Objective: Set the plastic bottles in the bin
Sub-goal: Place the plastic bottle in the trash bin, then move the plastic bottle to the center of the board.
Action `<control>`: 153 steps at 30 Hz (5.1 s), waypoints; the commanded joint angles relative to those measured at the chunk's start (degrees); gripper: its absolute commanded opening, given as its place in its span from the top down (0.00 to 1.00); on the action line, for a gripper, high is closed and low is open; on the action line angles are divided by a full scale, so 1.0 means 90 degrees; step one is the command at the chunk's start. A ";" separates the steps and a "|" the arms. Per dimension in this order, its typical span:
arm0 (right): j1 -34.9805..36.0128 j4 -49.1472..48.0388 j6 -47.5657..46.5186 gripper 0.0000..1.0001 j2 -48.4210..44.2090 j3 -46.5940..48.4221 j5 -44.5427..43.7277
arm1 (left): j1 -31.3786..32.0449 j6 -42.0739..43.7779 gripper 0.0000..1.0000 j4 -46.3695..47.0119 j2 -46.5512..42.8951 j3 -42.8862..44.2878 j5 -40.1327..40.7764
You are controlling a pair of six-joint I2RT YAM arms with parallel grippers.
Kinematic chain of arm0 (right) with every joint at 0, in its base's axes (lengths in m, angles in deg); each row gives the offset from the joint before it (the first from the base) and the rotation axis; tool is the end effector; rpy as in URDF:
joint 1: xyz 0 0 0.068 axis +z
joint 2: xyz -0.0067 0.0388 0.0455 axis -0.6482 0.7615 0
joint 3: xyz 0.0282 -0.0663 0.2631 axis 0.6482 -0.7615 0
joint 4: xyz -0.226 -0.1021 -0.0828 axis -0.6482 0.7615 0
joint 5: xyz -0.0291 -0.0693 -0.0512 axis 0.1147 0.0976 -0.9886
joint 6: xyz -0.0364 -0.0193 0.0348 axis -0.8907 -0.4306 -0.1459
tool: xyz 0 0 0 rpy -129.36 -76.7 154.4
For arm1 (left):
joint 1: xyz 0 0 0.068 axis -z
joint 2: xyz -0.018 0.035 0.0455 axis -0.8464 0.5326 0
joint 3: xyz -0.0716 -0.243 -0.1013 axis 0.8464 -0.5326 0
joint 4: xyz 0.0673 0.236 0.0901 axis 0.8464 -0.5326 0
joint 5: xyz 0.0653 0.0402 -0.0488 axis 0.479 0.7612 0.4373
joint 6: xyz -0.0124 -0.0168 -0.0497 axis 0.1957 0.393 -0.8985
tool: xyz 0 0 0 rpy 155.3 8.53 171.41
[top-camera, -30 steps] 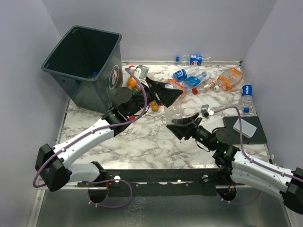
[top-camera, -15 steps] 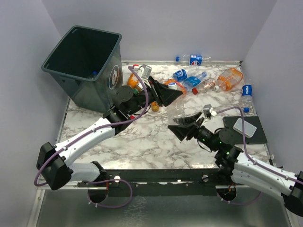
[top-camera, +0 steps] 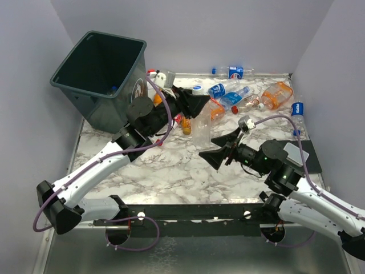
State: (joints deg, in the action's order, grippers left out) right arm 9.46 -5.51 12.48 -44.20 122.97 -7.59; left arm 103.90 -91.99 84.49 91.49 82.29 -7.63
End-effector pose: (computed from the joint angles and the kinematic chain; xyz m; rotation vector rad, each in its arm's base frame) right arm 0.1137 0.1413 0.3176 -0.4557 1.5963 1.1100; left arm 0.1915 -0.2035 0.4325 0.3236 1.4335 -1.1151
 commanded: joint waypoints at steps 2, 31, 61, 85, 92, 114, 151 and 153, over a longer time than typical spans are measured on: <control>0.0026 0.1497 -0.0417 0.00 -0.0304 0.0941 0.0879 | -0.0005 0.1753 1.00 -0.0632 -0.0456 0.0936 0.2019; 0.0026 0.1445 0.1239 0.00 -0.0569 -0.0422 -0.2143 | -0.2747 0.5462 1.00 0.3381 0.1652 0.2004 0.5933; 0.0026 0.2252 0.0443 0.00 -0.0696 -0.0079 -0.2933 | -0.3272 0.3876 0.27 0.1224 0.1720 0.1657 0.6307; 0.0026 0.2654 0.0799 0.00 0.0804 0.0538 -0.3835 | 0.0047 0.2698 0.01 -0.2541 0.0603 0.1637 0.2679; -0.0050 0.2230 0.0880 0.00 0.1903 0.0766 -0.3450 | 0.0160 0.2620 0.01 -0.2900 -0.0331 -0.0419 0.3348; -0.0887 0.0678 0.1638 0.02 0.6828 0.3647 -0.2808 | 0.0161 0.2053 0.01 -0.2210 -0.2382 -0.2905 0.5214; -0.1022 0.1425 0.0419 0.62 0.7195 0.3955 -0.2861 | 0.0155 0.2021 0.01 -0.2115 -0.2264 -0.2975 0.5123; -0.0901 0.1283 0.0232 0.63 0.6448 0.3258 -0.2700 | 0.0161 0.2019 0.01 -0.2103 -0.2277 -0.2987 0.5109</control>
State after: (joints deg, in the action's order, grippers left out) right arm -0.18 7.43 17.77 25.61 160.65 -33.12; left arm 105.30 -73.24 64.60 71.31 56.32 39.10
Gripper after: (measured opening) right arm 0.460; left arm 0.990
